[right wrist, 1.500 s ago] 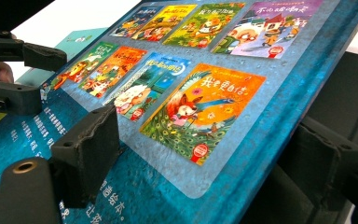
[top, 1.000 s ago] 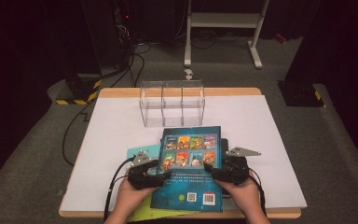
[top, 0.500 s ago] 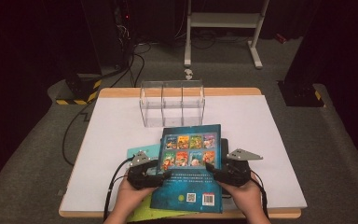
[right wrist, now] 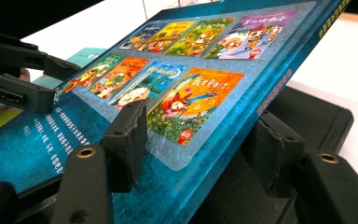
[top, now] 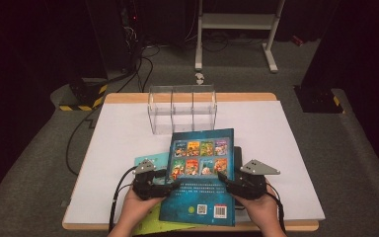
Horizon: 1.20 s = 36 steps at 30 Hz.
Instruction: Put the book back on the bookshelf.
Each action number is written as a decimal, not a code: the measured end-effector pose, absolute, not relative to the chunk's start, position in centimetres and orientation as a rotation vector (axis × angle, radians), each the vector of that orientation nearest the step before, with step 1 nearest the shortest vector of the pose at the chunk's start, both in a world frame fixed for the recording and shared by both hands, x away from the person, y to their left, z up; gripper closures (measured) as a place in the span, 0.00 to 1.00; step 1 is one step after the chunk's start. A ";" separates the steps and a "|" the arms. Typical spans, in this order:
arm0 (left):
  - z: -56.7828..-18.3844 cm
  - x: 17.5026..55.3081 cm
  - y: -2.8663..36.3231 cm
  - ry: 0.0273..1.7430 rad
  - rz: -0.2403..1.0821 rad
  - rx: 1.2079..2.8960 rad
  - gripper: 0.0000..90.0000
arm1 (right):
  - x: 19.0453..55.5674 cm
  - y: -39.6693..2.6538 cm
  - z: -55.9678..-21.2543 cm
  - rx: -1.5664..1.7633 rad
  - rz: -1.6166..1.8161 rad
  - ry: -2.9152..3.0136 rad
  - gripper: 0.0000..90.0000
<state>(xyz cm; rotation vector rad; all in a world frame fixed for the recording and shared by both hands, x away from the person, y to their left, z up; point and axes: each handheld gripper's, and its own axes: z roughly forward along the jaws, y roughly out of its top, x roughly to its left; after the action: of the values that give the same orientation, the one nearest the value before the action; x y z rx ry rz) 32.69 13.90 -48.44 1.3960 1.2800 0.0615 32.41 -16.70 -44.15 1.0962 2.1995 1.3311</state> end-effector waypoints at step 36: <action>-46.9 32.0 14.4 1.241 0.070 1.302 0.30 | 31.8 -16.5 -43.0 1.023 1.407 2.129 0.46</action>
<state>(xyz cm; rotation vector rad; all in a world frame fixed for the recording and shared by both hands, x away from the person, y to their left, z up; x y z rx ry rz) 31.96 14.41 -46.85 1.3022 1.2406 0.0700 31.81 -16.46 -42.96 1.0232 2.1288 1.4069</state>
